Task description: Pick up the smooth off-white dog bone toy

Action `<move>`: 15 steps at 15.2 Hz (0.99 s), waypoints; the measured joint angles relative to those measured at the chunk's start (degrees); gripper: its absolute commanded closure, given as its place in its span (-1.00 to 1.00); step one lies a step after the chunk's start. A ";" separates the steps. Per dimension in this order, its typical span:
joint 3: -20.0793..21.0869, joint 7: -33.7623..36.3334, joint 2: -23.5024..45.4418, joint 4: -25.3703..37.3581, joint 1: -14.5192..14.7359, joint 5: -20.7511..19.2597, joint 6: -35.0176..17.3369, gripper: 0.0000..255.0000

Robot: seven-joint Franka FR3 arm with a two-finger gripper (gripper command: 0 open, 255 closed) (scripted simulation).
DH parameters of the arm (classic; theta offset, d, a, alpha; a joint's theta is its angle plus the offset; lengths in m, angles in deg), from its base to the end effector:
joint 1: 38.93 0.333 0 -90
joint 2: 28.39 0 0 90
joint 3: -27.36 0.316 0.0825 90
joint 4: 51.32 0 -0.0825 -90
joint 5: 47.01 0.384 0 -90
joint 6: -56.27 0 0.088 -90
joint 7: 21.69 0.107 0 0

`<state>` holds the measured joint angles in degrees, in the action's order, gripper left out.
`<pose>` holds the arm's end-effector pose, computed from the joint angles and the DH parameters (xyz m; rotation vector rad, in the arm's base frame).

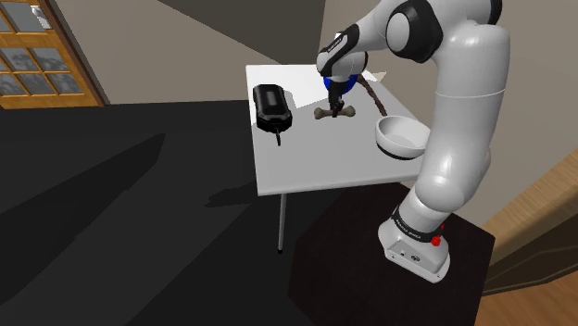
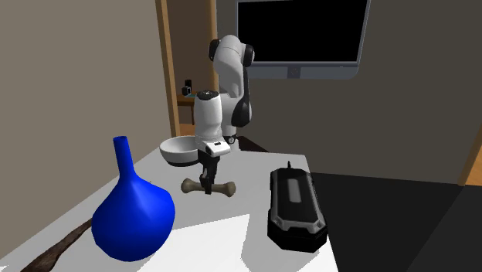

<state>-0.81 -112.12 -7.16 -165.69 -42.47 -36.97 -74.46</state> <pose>0.5177 -0.3032 0.2914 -2.7969 -1.4083 0.0826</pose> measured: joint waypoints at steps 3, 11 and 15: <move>-0.09 0.11 -0.33 -0.05 0.11 -0.19 0.25 1.00; -1.22 1.37 -3.95 1.52 0.90 -2.51 5.01 1.00; -1.61 1.89 -5.42 2.84 1.16 -3.47 7.61 1.00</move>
<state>-2.42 -110.23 -12.59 -162.84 -41.31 -40.45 -66.84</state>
